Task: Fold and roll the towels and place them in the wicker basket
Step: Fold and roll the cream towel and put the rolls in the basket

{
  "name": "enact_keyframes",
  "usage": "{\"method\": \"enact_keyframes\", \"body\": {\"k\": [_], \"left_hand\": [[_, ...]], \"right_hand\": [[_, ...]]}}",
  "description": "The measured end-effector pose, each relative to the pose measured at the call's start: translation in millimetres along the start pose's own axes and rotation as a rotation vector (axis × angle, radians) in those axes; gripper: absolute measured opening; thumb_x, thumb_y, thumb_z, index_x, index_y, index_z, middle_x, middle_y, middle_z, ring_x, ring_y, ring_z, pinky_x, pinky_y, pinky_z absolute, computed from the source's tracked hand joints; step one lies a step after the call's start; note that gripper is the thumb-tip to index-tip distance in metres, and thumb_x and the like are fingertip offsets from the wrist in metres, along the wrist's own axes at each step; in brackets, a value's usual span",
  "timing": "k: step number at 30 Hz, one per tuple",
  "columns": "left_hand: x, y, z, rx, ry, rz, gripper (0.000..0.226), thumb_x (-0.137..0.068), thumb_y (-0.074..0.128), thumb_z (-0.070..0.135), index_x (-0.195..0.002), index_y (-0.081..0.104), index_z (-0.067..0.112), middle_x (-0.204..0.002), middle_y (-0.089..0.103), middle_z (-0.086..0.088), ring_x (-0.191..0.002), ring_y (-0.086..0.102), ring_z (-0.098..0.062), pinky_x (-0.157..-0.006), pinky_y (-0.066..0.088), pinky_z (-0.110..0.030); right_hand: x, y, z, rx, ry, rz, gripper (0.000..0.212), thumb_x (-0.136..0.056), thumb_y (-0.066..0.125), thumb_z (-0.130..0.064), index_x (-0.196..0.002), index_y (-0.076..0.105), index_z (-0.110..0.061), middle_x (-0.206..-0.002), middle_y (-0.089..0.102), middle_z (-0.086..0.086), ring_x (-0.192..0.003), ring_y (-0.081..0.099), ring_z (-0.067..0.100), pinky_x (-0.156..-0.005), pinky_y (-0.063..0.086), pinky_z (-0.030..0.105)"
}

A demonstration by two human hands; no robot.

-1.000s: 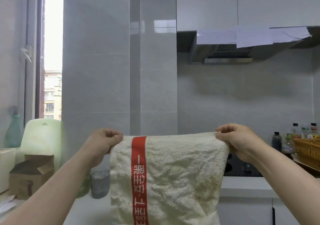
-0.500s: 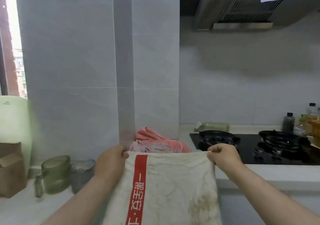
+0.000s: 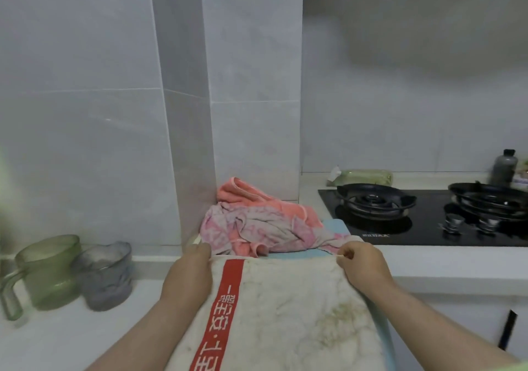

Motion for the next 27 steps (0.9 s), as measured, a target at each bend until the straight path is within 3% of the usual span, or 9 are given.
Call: {"method": "enact_keyframes", "body": {"k": [3,5,7,9,12,16,19,22,27], "left_hand": [[-0.3,3.4,5.6,0.039,0.032,-0.064,0.007,-0.093,0.046,0.012,-0.088,0.050,0.016,-0.099,0.052,-0.005,-0.087,0.060,-0.029,-0.068,0.044,-0.034],[4.9,5.2,7.7,0.061,0.049,-0.137,0.024,-0.093,0.054,0.019,-0.116,0.056,0.014,-0.126,0.049,-0.006,-0.107,0.058,-0.027,-0.086,0.047,-0.034],[19.6,1.9,19.6,0.026,0.111,-0.229,0.044,-0.094,0.056,0.032,-0.136,0.049,0.019,-0.149,0.036,-0.003,-0.133,0.042,-0.023,-0.106,0.037,-0.034],[43.7,-4.3,43.7,0.033,0.205,-0.347,0.048,-0.096,0.052,0.042,-0.141,0.045,0.029,-0.159,0.024,0.004,-0.146,0.023,-0.016,-0.116,0.023,-0.032],[88.2,-4.9,93.3,0.285,0.308,-0.610,0.035,-0.099,0.050,0.039,-0.133,0.050,0.040,-0.155,0.030,0.017,-0.140,0.024,0.004,-0.113,0.018,-0.016],[127.7,8.0,157.6,0.375,0.483,-0.781,0.040,-0.101,0.049,0.026,-0.140,0.049,0.034,-0.154,0.032,0.016,-0.134,0.019,0.013,-0.108,0.014,-0.010],[143.0,26.7,176.1,0.362,0.528,-0.826,0.045,-0.099,0.052,0.030,-0.143,0.045,0.035,-0.158,0.027,0.014,-0.145,0.015,0.003,-0.118,0.010,-0.020],[153.6,44.3,177.7,0.234,0.571,-0.829,0.047,-0.100,0.043,0.044,-0.146,0.035,0.045,-0.160,0.018,0.017,-0.149,0.008,-0.004,-0.122,0.003,-0.032],[154.9,52.0,177.3,0.184,0.570,-0.801,0.048,-0.101,0.038,0.046,-0.148,0.028,0.046,-0.161,0.015,0.015,-0.150,0.006,-0.007,-0.122,0.002,-0.032]], "right_hand": [[1.9,4.5,2.1,0.019,0.012,-0.002,0.008,-0.088,0.066,-0.016,-0.095,0.069,-0.015,-0.086,0.064,-0.001,-0.087,0.058,0.020,-0.078,0.046,0.031],[12.0,-0.4,-3.0,0.003,-0.006,-0.015,0.021,-0.090,0.064,-0.016,-0.109,0.066,-0.010,-0.096,0.064,0.003,-0.092,0.058,0.022,-0.079,0.042,0.028],[31.7,-12.0,-12.3,-0.001,-0.056,-0.031,0.027,-0.091,0.062,-0.017,-0.117,0.065,-0.010,-0.111,0.064,0.003,-0.106,0.058,0.021,-0.086,0.040,0.025],[62.8,-25.3,-24.5,0.039,-0.142,-0.059,0.026,-0.091,0.061,-0.023,-0.116,0.066,-0.017,-0.115,0.058,-0.006,-0.111,0.055,0.014,-0.091,0.038,0.021],[124.0,-39.8,-32.0,-0.006,-0.177,-0.155,0.012,-0.091,0.061,-0.024,-0.091,0.073,-0.024,-0.094,0.064,-0.014,-0.089,0.056,0.002,-0.082,0.043,0.019],[193.7,-52.4,-25.0,-0.238,-0.104,-0.274,0.031,-0.089,0.063,-0.021,-0.059,0.065,-0.029,-0.076,0.065,-0.011,-0.072,0.058,0.001,-0.071,0.045,0.022],[215.6,-59.6,-9.9,-0.304,-0.060,-0.223,0.020,-0.090,0.064,-0.020,-0.074,0.072,-0.031,-0.091,0.063,-0.008,-0.081,0.060,0.000,-0.076,0.046,0.021],[227.6,-54.4,0.0,-0.355,-0.023,-0.256,0.019,-0.090,0.062,-0.013,-0.088,0.069,-0.031,-0.099,0.064,-0.004,-0.083,0.062,0.008,-0.085,0.053,0.033],[236.2,-53.2,0.1,-0.359,-0.007,-0.341,0.024,-0.085,0.065,-0.011,-0.097,0.063,-0.031,-0.087,0.057,-0.003,-0.066,0.051,0.005,-0.065,0.044,0.016]]}}
Point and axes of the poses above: each hand's wrist, its own x-axis away from the middle knuckle, its own y-axis out of the palm, z = x × y, the point moved 9 cm from there along -x, towards the middle knuckle
